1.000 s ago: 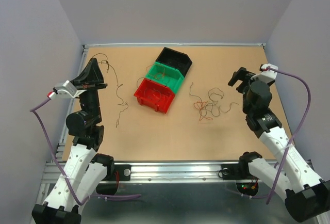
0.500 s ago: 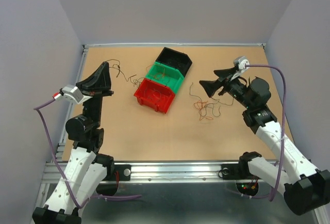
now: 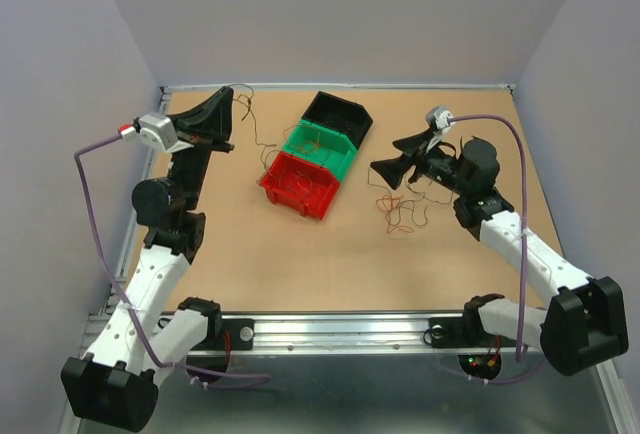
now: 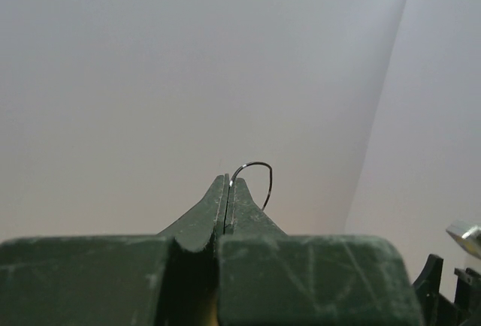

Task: Untangle the cables

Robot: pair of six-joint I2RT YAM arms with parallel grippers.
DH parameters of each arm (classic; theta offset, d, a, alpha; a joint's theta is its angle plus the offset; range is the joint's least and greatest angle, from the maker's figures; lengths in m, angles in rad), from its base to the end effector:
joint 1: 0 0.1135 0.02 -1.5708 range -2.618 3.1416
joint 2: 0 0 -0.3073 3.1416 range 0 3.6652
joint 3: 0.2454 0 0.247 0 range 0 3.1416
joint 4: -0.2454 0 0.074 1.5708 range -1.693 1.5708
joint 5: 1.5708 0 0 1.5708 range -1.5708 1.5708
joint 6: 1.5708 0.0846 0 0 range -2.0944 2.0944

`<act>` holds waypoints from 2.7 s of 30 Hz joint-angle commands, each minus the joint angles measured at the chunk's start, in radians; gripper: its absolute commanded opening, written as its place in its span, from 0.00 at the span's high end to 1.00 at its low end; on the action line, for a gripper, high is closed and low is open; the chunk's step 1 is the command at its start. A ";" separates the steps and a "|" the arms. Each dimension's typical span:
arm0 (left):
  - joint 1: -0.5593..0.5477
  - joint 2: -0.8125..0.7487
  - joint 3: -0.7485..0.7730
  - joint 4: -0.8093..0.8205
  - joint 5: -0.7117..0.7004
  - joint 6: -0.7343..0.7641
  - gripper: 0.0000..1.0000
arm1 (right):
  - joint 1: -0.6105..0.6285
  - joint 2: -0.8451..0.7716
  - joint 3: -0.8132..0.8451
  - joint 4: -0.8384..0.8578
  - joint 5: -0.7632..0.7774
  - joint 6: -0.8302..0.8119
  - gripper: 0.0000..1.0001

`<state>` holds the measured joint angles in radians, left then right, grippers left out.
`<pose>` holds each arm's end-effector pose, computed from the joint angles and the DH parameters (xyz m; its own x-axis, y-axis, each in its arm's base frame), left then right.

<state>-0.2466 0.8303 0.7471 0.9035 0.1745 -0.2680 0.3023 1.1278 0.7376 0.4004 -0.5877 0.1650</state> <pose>0.1552 -0.0542 0.4953 0.5898 -0.4174 -0.6913 0.5304 0.8458 -0.0581 0.2506 0.1273 0.3570 -0.1180 0.1064 -0.9873 -0.7681 0.6204 0.1587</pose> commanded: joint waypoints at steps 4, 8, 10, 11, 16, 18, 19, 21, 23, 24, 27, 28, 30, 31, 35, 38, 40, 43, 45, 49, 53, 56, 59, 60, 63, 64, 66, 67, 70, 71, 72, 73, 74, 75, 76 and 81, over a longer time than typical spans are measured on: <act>0.003 0.136 0.244 0.011 0.079 0.045 1.00 | 0.000 0.061 0.072 0.095 -0.008 0.014 0.02; 0.003 0.277 0.418 -0.040 0.072 0.072 1.00 | -0.002 0.067 0.066 0.127 -0.012 0.025 0.02; 0.003 0.323 0.480 -0.061 0.063 0.082 1.00 | -0.002 0.069 0.063 0.140 -0.006 0.034 0.02; 0.003 0.370 0.509 -0.063 0.063 0.095 1.00 | -0.002 0.072 0.063 0.146 -0.003 0.037 0.02; 0.003 0.553 0.728 -0.081 0.060 0.084 1.00 | -0.002 0.067 0.052 0.163 0.028 0.044 0.02; 0.003 0.665 0.822 -0.087 0.144 0.102 1.00 | -0.002 0.063 0.048 0.166 0.037 0.041 0.02; 0.003 0.740 0.851 -0.087 0.172 0.099 1.00 | 0.000 0.059 0.048 0.166 0.049 0.041 0.02; 0.003 0.811 0.938 -0.090 0.238 0.086 1.00 | -0.002 0.059 0.042 0.169 0.060 0.041 0.02; 0.003 0.877 0.995 -0.087 0.273 0.058 1.00 | -0.002 0.061 0.039 0.175 0.074 0.041 0.02; 0.001 0.941 1.061 -0.086 0.292 0.050 1.00 | -0.002 0.064 0.039 0.176 0.080 0.042 0.02; -0.002 1.058 1.196 -0.084 0.309 0.038 1.00 | -0.002 0.073 0.034 0.183 0.103 0.041 0.02; -0.002 1.114 1.231 -0.078 0.306 0.047 1.00 | -0.002 0.076 0.032 0.183 0.112 0.042 0.02; -0.003 1.168 1.335 -0.069 0.310 0.064 1.00 | -0.002 0.076 0.028 0.184 0.120 0.042 0.02; -0.003 1.194 1.371 -0.069 0.310 0.073 1.00 | -0.002 0.076 0.026 0.186 0.123 0.042 0.02; -0.005 1.274 1.474 -0.052 0.295 0.096 1.00 | -0.002 0.078 0.019 0.189 0.140 0.044 0.02; -0.005 1.261 1.477 -0.029 0.296 0.099 1.00 | -0.002 0.090 0.022 0.190 0.153 0.042 0.02; -0.003 1.241 1.454 -0.026 0.309 0.082 1.00 | -0.002 0.098 0.023 0.190 0.161 0.042 0.02; -0.005 1.175 1.382 -0.034 0.336 0.058 1.00 | -0.002 0.119 0.034 0.192 0.173 0.041 0.02; -0.008 1.115 1.330 -0.035 0.359 0.018 1.00 | 0.000 0.130 0.040 0.192 0.178 0.042 0.02; -0.034 1.026 1.180 -0.034 0.376 0.041 1.00 | -0.002 0.153 0.054 0.192 0.174 0.051 0.03; -0.056 0.966 1.132 -0.041 0.338 0.090 1.00 | -0.002 0.159 0.059 0.195 0.166 0.059 0.03; -0.063 0.948 1.146 -0.086 0.304 0.110 1.00 | -0.002 0.156 0.056 0.193 0.167 0.059 0.03; -0.069 0.928 1.163 -0.149 0.296 0.125 1.00 | 0.000 0.150 0.052 0.195 0.167 0.059 0.03; -0.072 0.912 1.149 -0.181 0.280 0.145 1.00 | -0.002 0.148 0.054 0.193 0.166 0.059 0.03; -0.086 0.873 1.088 -0.212 0.225 0.191 1.00 | -0.002 0.155 0.054 0.193 0.157 0.057 0.03; -0.088 0.862 1.068 -0.216 0.208 0.202 1.00 | -0.002 0.161 0.057 0.195 0.155 0.056 0.03; -0.089 0.834 1.031 -0.221 0.181 0.225 1.00 | -0.002 0.177 0.065 0.210 0.137 0.056 0.04; -0.088 0.825 0.997 -0.233 0.160 0.230 1.00 | -0.002 0.209 0.069 0.227 0.120 0.060 0.04; -0.089 0.787 0.921 -0.241 0.145 0.250 1.00 | 0.000 0.274 0.091 0.313 0.057 0.088 0.07; -0.089 0.770 0.902 -0.242 0.143 0.259 1.00 | 0.000 0.329 0.115 0.365 0.028 0.117 0.09; -0.089 0.764 0.888 -0.242 0.140 0.263 1.00 | 0.000 0.357 0.127 0.389 0.016 0.131 0.11; -0.089 0.757 0.867 -0.244 0.135 0.263 1.00 | 0.000 0.384 0.141 0.417 0.005 0.148 0.14; -0.088 0.748 0.859 -0.245 0.132 0.262 1.00 | 0.004 0.445 0.169 0.483 -0.030 0.177 0.14; -0.089 0.744 0.853 -0.248 0.126 0.263 1.00 | 0.008 0.475 0.183 0.514 -0.047 0.192 0.14; -0.089 0.739 0.851 -0.259 0.125 0.263 1.00 | 0.014 0.510 0.203 0.538 -0.061 0.209 0.14; -0.089 0.695 0.841 -0.296 0.122 0.286 1.00 | 0.086 0.705 0.371 0.572 -0.063 0.220 0.09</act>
<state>-0.3321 1.6318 1.5936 0.5781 0.3096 -0.0151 0.3279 1.7386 0.9501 0.8303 -0.6083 0.3519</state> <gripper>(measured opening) 0.026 0.899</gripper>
